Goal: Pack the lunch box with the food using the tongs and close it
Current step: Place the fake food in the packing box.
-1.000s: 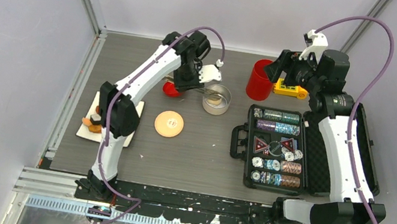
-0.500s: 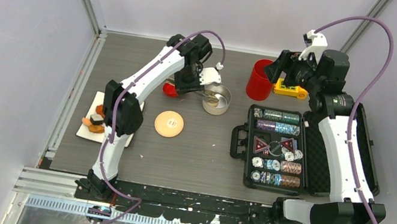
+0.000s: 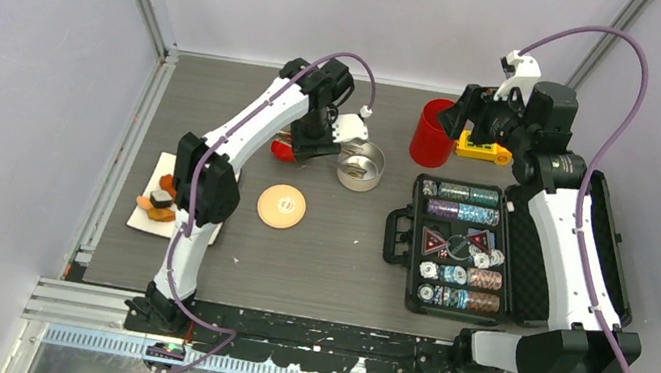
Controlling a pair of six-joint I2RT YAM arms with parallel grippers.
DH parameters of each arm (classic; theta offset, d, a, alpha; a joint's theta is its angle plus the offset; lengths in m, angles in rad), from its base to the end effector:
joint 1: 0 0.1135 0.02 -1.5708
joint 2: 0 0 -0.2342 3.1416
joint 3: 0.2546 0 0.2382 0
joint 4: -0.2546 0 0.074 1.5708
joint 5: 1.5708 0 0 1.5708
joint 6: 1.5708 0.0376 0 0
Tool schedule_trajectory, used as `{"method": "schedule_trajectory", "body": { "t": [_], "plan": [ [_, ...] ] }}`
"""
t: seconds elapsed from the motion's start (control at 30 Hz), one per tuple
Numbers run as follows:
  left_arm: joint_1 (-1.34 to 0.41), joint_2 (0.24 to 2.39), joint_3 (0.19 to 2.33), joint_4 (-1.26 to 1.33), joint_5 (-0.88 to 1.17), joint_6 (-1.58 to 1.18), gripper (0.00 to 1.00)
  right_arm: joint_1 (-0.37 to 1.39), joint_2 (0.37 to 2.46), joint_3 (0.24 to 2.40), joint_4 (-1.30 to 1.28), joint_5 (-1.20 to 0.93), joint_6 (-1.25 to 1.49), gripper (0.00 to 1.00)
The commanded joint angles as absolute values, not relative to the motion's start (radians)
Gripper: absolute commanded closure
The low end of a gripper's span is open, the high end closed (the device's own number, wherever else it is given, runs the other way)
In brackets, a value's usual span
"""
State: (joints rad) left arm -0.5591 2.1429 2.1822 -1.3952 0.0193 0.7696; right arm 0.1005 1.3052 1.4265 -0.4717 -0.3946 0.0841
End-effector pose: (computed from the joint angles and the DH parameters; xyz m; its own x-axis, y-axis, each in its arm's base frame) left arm 0.3375 -0.2120 0.2704 -0.2234 0.9604 -0.1663 0.9597 0.2465 0.1348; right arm 0.2793 0.0427 0.3896 -0.3783 0.0398 -0.9248 -0.4216 0.8820 0.2104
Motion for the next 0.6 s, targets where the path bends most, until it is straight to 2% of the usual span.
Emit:
{"method": "schedule_trajectory", "body": {
  "t": [0.0, 0.17, 0.33, 0.57],
  "plan": [
    [-0.56, 2.1, 2.205, -1.394, 0.035, 0.762, 0.5, 0.095, 1.302, 1.445, -0.449, -0.405, 0.076, 0.2],
    [-0.547, 2.069, 2.213, -1.391, 0.064, 0.732, 0.48, 0.095, 1.302, 1.447, -0.451, -0.412, 0.076, 0.2],
    [-0.513, 2.038, 2.238, -1.392, 0.114, 0.682, 0.51, 0.094, 1.304, 1.45, -0.452, -0.419, 0.075, 0.2],
    [-0.387, 1.914, 2.169, -1.331, 0.222, 0.551, 0.51, 0.095, 1.308, 1.449, -0.449, -0.437, 0.079, 0.2]
  ]
}}
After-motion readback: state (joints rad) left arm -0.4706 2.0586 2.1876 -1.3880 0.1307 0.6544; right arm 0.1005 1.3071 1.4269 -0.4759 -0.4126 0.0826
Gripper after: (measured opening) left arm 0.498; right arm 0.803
